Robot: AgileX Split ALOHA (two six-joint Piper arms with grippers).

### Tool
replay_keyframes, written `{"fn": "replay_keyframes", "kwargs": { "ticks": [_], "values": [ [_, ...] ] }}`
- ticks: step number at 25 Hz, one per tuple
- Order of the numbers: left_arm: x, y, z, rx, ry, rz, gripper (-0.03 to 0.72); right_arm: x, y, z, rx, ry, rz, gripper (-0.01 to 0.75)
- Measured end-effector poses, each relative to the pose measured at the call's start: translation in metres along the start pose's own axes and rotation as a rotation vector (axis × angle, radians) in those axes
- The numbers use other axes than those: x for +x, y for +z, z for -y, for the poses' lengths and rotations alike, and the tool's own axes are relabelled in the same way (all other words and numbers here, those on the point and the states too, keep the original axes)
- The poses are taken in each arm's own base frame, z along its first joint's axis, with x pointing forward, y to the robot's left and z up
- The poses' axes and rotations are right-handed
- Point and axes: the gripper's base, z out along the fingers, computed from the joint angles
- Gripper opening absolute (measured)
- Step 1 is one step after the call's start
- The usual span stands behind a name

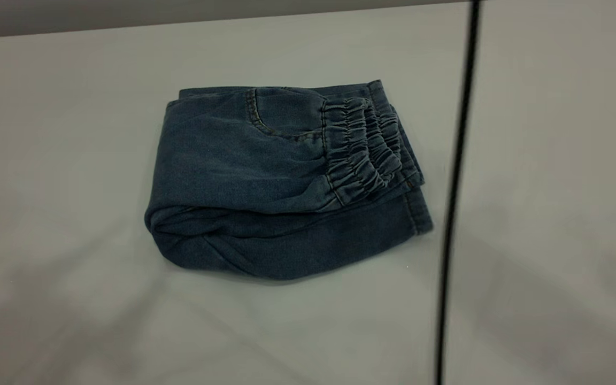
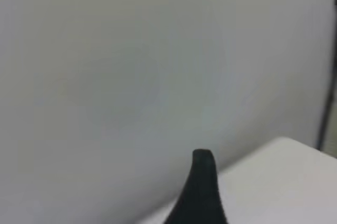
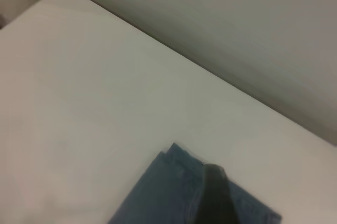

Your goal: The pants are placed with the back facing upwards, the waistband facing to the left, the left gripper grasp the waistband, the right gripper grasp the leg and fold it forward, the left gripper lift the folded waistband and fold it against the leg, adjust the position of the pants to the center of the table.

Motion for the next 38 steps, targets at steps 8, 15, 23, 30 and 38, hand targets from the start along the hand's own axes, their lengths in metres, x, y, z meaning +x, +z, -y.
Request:
{"fn": "replay_keyframes", "kwargs": {
  "ticks": [8,15,23,30,38],
  "values": [
    [0.019,-0.053,0.028,0.100,-0.099,-0.253,0.572,0.071,-0.104,0.009,0.022,-0.003,0.008,0.444],
    [0.056,-0.095,0.038,0.026,-0.218,-0.608,0.541,0.161,-0.149,0.013,0.018,0.050,0.074,0.444],
    [0.073,-0.144,0.055,-0.033,-0.291,-0.609,0.509,0.277,-0.148,0.015,0.020,0.113,0.034,0.444],
    [0.099,-0.159,0.065,-0.042,-0.297,-0.565,0.509,0.347,-0.142,0.013,-0.005,0.112,0.054,0.444],
    [0.114,-0.149,0.057,-0.101,-0.265,-0.565,0.509,0.381,-0.138,0.011,-0.023,0.092,0.057,0.444]
  ]
}}
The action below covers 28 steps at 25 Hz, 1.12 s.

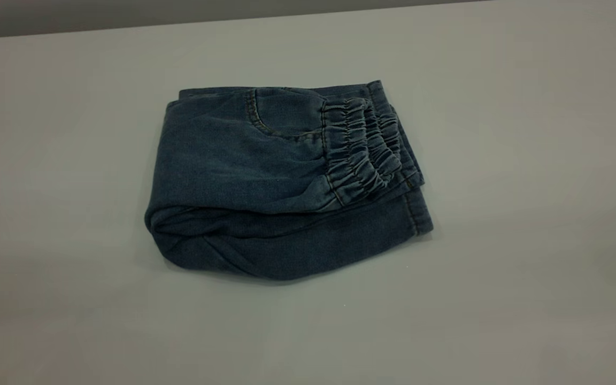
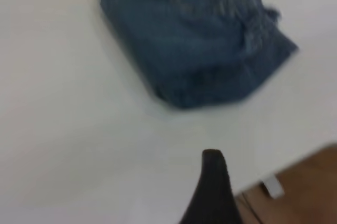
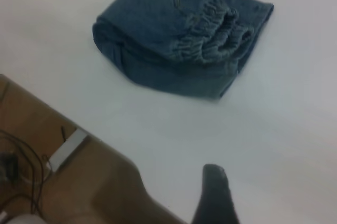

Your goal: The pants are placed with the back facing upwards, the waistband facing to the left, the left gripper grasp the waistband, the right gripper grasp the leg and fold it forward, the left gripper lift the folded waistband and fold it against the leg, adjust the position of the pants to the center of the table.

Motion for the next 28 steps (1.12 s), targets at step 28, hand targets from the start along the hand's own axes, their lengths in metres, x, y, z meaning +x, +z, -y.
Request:
{"fn": "replay_keyframes", "kwargs": {
  "ticks": [28],
  "values": [
    [0.0025,0.0062,-0.0084,-0.183,-0.061,0.045,0.509,0.0032,-0.0055,-0.0039,0.425,0.259,0.120,0.444]
  ]
}}
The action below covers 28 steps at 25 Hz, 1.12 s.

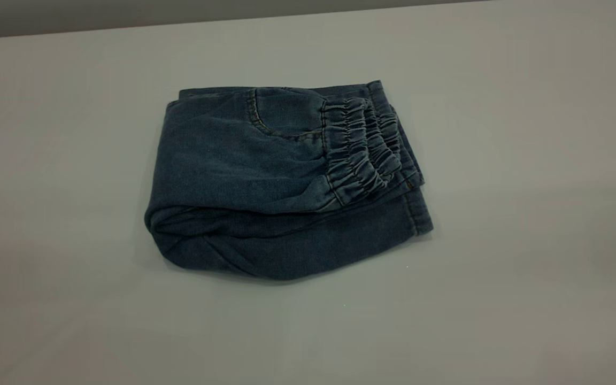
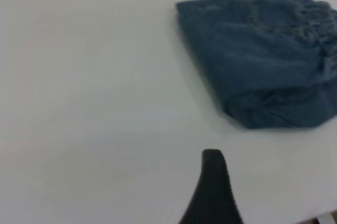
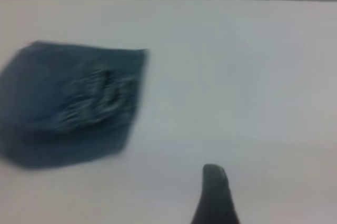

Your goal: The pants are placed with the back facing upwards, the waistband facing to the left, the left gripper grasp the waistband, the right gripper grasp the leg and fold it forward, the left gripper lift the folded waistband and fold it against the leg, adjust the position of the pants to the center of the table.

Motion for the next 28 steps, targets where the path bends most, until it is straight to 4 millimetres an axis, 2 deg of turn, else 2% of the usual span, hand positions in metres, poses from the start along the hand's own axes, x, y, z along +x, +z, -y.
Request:
{"fn": "replay_keyframes", "kwargs": {
  "ticks": [5,10,28],
  "values": [
    [0.005,-0.008,0.001,-0.023,-0.006,0.061,0.509,0.000,0.000,-0.001,0.108,0.059,0.011,0.444],
    [0.009,-0.014,0.003,-0.025,0.001,0.108,0.509,0.000,0.000,-0.001,0.109,0.060,0.010,0.444],
    [0.009,-0.013,0.003,-0.024,0.000,0.106,0.509,0.000,0.000,-0.001,0.109,0.060,0.011,0.444]
  ]
}}
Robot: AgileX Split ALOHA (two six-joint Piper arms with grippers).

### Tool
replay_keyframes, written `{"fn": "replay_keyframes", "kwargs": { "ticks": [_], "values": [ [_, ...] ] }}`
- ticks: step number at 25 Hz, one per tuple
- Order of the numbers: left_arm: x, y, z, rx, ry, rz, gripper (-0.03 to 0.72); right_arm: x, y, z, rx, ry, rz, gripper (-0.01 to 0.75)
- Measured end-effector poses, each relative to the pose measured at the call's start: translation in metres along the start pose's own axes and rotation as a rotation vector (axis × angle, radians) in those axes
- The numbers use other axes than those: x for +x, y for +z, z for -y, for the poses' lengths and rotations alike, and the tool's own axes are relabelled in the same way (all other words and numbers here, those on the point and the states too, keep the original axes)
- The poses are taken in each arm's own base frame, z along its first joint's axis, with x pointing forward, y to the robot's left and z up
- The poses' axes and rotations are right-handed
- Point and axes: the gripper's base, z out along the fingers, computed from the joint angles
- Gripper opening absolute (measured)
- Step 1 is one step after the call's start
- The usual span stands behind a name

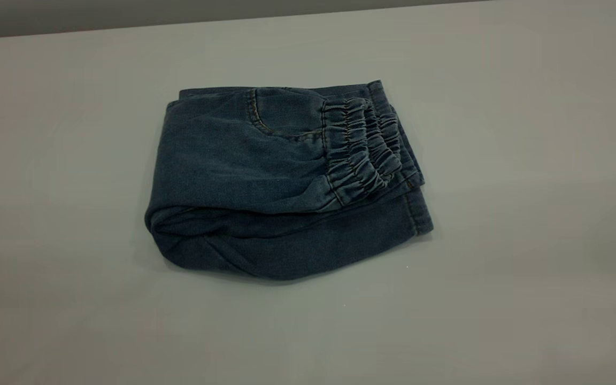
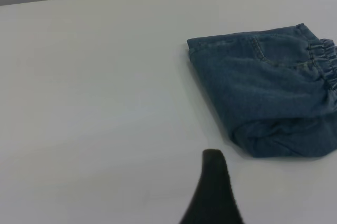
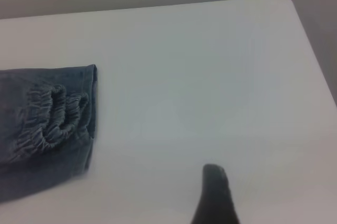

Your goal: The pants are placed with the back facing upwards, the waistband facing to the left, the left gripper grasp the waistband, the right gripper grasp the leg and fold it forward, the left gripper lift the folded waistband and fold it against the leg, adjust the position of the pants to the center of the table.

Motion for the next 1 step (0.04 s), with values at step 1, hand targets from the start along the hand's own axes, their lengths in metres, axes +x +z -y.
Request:
{"fn": "replay_keyframes", "kwargs": {
  "ticks": [1],
  "values": [
    [0.0000,0.0000,0.0000,0.000,0.000,0.000,0.509,0.0000,0.0000,0.0000,0.000,0.000,0.000,0.444]
  ]
}}
